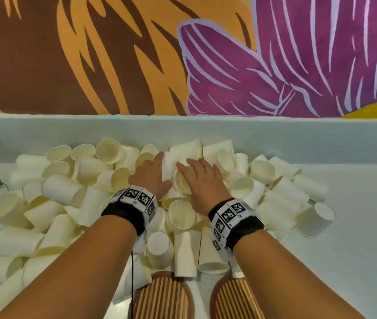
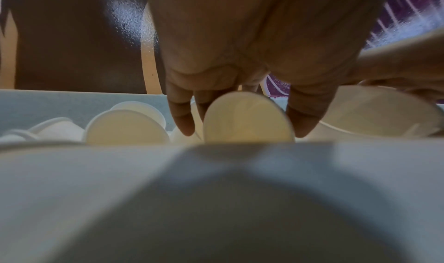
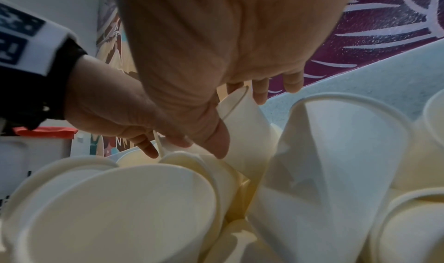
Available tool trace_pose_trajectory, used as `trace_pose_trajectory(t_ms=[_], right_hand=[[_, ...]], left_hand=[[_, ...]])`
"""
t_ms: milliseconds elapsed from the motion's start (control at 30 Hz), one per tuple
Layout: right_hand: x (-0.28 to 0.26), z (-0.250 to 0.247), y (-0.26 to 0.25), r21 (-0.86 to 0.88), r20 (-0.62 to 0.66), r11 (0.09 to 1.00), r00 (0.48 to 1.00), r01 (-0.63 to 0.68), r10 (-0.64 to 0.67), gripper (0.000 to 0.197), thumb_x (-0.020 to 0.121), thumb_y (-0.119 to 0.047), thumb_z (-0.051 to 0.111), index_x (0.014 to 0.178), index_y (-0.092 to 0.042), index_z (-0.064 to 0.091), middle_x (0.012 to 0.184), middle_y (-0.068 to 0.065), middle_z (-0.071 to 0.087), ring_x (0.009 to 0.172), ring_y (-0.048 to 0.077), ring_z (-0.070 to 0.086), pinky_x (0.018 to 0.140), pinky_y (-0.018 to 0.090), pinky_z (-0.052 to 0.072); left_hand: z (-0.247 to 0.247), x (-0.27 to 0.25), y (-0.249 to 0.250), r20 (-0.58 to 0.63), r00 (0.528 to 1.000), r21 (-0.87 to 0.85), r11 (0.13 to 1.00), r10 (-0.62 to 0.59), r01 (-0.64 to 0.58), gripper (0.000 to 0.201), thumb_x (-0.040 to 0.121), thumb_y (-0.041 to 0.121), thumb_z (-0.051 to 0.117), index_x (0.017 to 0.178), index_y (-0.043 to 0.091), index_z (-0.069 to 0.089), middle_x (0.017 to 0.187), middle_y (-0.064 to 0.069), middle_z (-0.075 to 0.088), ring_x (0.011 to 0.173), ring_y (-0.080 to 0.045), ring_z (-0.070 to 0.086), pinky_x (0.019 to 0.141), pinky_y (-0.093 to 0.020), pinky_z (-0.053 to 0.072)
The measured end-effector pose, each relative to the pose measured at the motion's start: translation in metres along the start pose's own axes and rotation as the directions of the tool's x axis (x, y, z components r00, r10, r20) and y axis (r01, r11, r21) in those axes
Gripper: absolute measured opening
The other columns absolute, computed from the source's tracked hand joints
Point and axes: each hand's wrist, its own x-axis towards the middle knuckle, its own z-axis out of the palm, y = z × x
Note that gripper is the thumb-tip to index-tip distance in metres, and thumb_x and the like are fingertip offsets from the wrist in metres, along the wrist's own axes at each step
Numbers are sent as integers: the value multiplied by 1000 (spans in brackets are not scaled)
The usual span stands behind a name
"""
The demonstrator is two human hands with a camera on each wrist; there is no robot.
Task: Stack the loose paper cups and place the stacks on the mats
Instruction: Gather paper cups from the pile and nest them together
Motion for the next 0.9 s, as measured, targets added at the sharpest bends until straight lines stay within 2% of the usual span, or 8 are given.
trace_pose_trajectory(t_ms=[133,267,400,467,533,633,767,900], right_hand=[[0,-7,6,74,-157,997,987,-13,25,84,75,-19,65,148,-24,24,142,4,34,132,29,30,111,49,27],[-3,-25,17,397,-217,916,963,-64,161,83,77,-29,68,148,-20,25,136,4,33,123,26,34,105,40,33],[-11,-49,18,682,-158,729,960,-64,232,83,80,-29,68,148,-35,21,127,-2,28,121,15,36,107,27,32],[-18,-62,14,759,-105,645,960,-92,260,78,82,-27,68,147,-38,24,125,-6,26,114,9,38,102,22,32],[-24,-70,10,810,-71,577,957,-109,281,75,82,-25,68,145,-37,28,126,-9,25,110,8,39,96,21,31],[-32,-78,3,850,-81,520,953,-86,292,70,81,-22,68,140,-34,32,129,-7,27,110,10,40,94,22,31],[-38,-80,-9,876,-87,480,960,-53,266,68,82,-18,67,139,-30,33,133,-7,29,112,8,37,92,19,31],[-40,-76,-18,916,-42,398,980,-40,195,71,85,-16,62,144,-32,25,139,-8,26,126,12,32,109,32,32]], left_hand=[[-7,-2,-1,-48,998,-101,994,-35,30,92,78,42,64,149,39,6,141,-11,38,122,-35,47,96,-48,43],[-26,-15,1,-157,985,-345,938,-74,16,97,74,37,68,146,49,3,131,-13,36,105,-36,54,94,-43,45],[-38,-29,4,-247,956,-567,824,-160,-8,74,74,26,72,135,34,31,128,-11,34,85,-29,47,83,-32,41],[-40,-34,2,-263,936,-645,764,-235,11,67,73,27,75,127,25,35,127,-11,36,88,-28,45,84,-34,43],[-41,-38,-1,-248,920,-753,658,-304,15,66,70,27,77,121,22,35,123,-9,44,95,-30,52,88,-41,48],[-41,-48,-3,-149,910,-919,394,-386,16,67,70,28,77,119,27,31,117,-9,50,99,-30,57,84,-48,56],[-41,-64,-1,28,948,-998,47,-316,45,64,77,27,72,132,32,39,124,-6,52,103,-28,61,74,-45,59],[-40,-80,11,150,969,-988,-64,-196,139,39,89,34,63,121,15,55,120,-12,59,99,-28,65,68,-36,59]])
